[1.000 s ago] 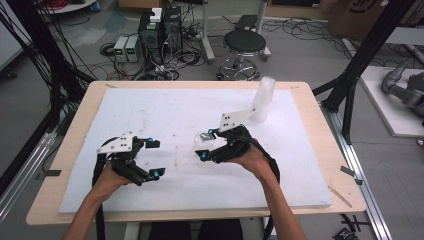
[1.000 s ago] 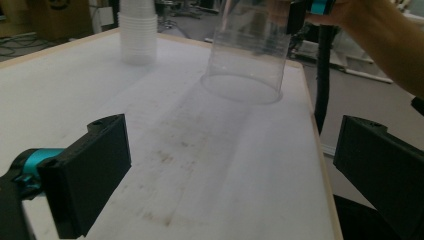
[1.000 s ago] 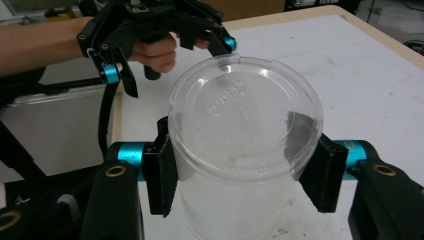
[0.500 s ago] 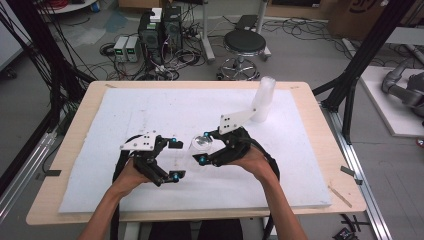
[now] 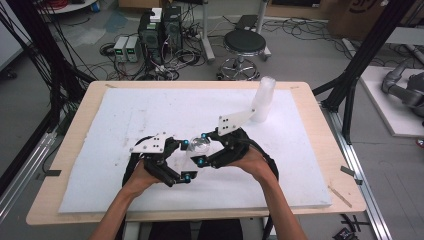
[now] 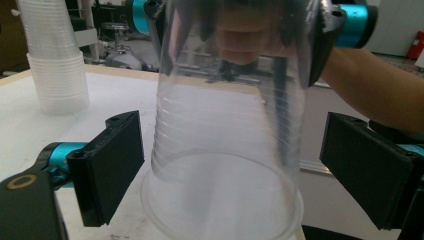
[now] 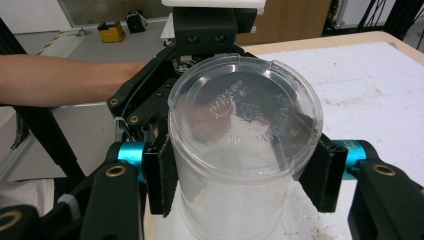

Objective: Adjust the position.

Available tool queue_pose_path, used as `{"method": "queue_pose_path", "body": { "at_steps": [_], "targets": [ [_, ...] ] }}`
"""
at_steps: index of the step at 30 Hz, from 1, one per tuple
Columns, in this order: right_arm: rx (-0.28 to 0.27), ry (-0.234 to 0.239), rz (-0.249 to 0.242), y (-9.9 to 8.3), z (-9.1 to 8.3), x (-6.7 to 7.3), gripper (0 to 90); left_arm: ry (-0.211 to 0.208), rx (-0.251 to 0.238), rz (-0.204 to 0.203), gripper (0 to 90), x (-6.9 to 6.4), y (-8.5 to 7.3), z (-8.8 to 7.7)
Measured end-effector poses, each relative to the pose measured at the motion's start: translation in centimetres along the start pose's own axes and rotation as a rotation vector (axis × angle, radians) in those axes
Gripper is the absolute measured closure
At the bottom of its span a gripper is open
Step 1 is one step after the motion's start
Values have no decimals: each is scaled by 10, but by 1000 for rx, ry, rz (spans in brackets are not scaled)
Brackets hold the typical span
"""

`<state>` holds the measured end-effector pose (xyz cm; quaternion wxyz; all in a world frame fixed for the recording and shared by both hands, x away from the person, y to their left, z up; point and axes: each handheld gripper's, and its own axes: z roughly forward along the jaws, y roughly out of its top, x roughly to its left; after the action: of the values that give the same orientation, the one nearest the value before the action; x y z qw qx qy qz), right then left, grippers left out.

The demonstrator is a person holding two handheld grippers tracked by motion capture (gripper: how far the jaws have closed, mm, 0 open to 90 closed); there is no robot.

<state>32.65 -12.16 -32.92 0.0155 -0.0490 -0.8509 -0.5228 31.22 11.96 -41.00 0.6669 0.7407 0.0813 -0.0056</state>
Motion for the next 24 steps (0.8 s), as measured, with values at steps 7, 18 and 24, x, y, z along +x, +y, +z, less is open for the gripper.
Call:
{"method": "queue_pose_path", "body": {
  "at_steps": [7, 18, 24],
  "targets": [
    [-3, 9, -8, 1, 2, 1, 413, 7, 2, -16, 105, -1, -3, 4],
    [-19, 17, -14, 2, 3, 2, 413, 7, -17, -34, 179, -1, -6, 2],
    [-18, 28, -8, 1, 4, 2, 413, 3, -20, -25, 253, -1, -6, 1]
  ]
}}
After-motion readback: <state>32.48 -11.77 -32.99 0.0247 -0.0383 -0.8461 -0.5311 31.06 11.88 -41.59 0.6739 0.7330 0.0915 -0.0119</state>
